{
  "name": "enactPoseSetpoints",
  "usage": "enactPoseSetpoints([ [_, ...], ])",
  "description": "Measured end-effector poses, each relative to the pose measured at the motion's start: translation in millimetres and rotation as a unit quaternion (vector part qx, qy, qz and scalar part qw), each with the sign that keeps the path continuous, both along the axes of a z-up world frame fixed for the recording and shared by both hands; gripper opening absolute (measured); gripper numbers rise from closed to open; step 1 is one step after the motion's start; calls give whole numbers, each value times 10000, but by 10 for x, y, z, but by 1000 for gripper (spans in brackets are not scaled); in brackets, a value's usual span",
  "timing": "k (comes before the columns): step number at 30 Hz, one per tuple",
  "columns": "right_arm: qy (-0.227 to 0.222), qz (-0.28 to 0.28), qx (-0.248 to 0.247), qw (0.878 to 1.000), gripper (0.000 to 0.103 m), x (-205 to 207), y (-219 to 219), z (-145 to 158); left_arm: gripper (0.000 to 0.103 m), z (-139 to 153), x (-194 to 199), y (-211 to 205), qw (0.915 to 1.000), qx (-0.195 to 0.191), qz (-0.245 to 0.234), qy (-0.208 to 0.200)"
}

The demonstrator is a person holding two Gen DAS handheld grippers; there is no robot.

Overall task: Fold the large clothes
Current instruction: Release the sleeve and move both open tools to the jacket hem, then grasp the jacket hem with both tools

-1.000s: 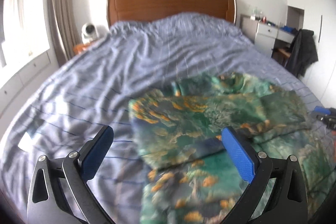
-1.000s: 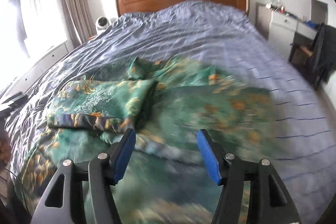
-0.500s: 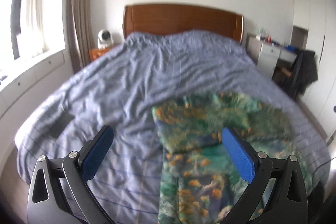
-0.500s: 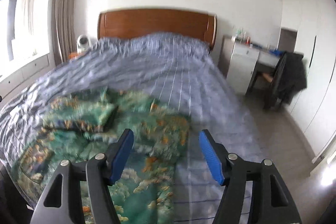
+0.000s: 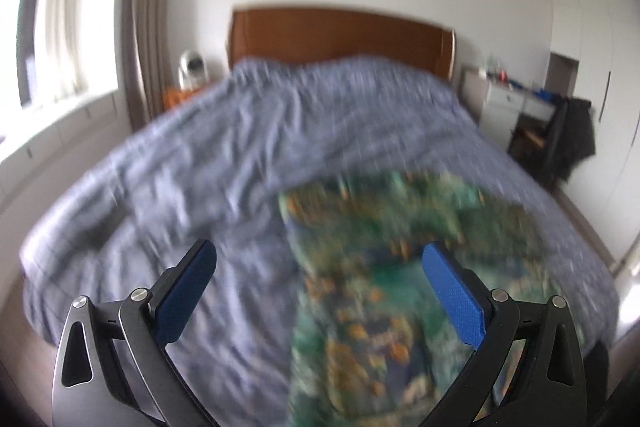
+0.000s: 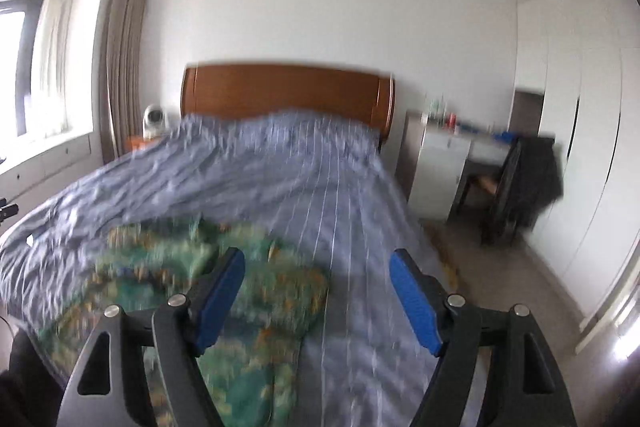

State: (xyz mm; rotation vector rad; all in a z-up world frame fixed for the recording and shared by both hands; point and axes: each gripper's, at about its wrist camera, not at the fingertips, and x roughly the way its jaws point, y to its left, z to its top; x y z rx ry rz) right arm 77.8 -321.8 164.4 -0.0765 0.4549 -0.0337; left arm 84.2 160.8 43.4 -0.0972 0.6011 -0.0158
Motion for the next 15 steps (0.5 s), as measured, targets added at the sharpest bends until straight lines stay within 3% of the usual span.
enactPoseSetpoints([
  [3,629,-86,381,9973,77,-3,-46,-637,103,-497,-3,-39,9988,-190,-43,459],
  [8,1387,-439,816,9860,77,-88,-176,-1571,103,-1260,-25,-9,9926,-145,109,1196],
  [12,2067,-482,980,9723,77,-125,-242,-2242,103,-1566,4,53,9851,-371,138,1675],
  [15,2393,-548,965,9646,77,-119,-294,-2521,103,-1749,31,49,9810,-447,98,1887],
])
